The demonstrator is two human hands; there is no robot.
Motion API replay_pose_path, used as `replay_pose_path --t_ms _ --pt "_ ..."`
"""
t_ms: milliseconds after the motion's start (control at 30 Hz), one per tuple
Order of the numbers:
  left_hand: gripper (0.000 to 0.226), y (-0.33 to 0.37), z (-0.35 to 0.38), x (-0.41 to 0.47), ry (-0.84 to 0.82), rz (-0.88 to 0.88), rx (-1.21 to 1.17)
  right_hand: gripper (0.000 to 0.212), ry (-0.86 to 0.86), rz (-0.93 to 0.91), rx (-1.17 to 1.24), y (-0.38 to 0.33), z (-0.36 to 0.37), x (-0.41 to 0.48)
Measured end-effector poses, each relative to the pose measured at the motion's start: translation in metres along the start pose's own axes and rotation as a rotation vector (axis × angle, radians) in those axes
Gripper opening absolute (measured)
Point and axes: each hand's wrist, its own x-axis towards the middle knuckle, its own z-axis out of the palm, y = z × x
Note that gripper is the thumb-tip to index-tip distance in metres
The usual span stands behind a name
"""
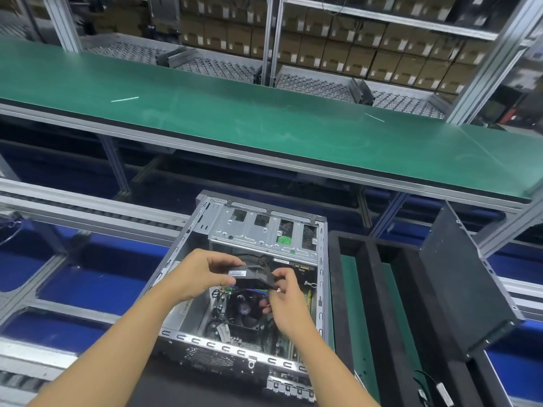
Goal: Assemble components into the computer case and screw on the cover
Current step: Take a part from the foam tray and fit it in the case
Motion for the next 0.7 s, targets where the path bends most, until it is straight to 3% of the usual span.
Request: replay_pose_path --t_ms 367,533,700 --pt "0.025 -0.009 -0.002 -0.004 -0.016 -0.104 -0.333 0.021 0.027 -0.085 0.093 -0.015 -0.005 -0.013" --pt "0.026 -0.010 0.002 -0.002 -0.002 -0.071 -0.391 0.027 0.124 -0.138 0.256 -0.036 -0.018 -0.014" --pt "0.029 -0.016 -0.001 0.000 0.026 -0.042 -0.370 0.034 0.168 -0.369 -0.017 -0.074 -0.040 -0.015"
